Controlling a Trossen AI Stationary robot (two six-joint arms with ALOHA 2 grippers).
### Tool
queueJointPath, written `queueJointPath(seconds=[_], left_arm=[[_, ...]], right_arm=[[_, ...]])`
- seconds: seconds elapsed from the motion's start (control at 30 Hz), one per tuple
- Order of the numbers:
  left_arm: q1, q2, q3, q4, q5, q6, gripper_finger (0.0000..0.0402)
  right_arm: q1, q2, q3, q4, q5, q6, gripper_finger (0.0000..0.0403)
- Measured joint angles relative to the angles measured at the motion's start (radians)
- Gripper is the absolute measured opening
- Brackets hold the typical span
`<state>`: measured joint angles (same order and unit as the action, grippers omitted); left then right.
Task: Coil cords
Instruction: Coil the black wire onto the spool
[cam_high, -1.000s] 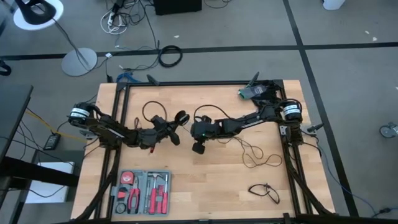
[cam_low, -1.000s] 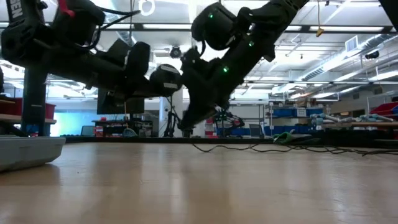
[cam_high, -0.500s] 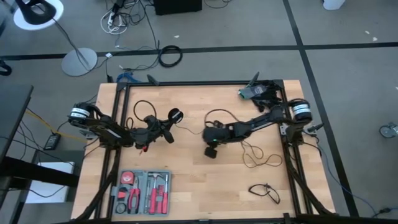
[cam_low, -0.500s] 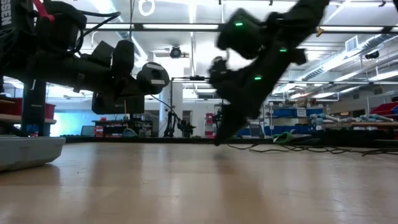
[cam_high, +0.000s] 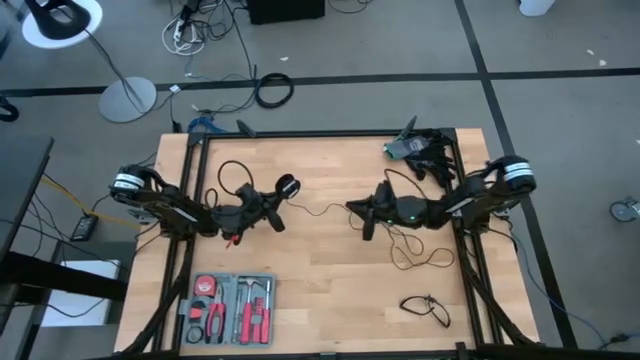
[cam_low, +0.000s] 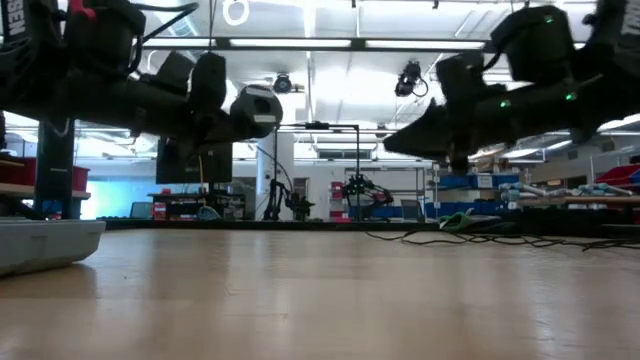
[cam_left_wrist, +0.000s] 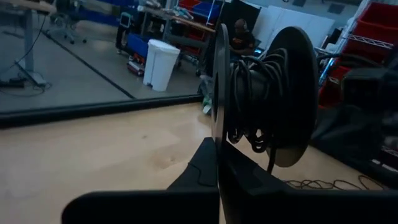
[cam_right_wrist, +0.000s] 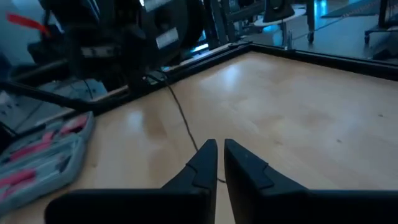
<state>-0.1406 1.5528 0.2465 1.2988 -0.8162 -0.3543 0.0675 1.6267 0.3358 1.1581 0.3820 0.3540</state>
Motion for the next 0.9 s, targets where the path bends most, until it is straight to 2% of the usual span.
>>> queueJointPath(seconds=[0.2, 0.4, 0.63, 0.9], left_arm=[[0.0, 0.0, 0.04, -0.031, -0.002, 0.036, 0.0], [-0.001, 0.0, 0.041, -0.041, -0.002, 0.036, 0.0], [-0.004, 0.0, 0.04, -0.053, -0.003, 0.036, 0.0], [-0.005, 0.0, 0.04, -0.055, -0.003, 0.036, 0.0]], right_arm=[[-0.006, 0.222, 0.2, -0.009, -0.004, -0.108, 0.0031], [-0.013, 0.346, 0.354, -0.022, -0.009, -0.2, 0.0036], [-0.025, 0.383, 0.484, -0.281, -0.05, -0.19, 0.0072], [-0.028, 0.383, 0.503, -0.326, -0.055, -0.191, 0.0114]])
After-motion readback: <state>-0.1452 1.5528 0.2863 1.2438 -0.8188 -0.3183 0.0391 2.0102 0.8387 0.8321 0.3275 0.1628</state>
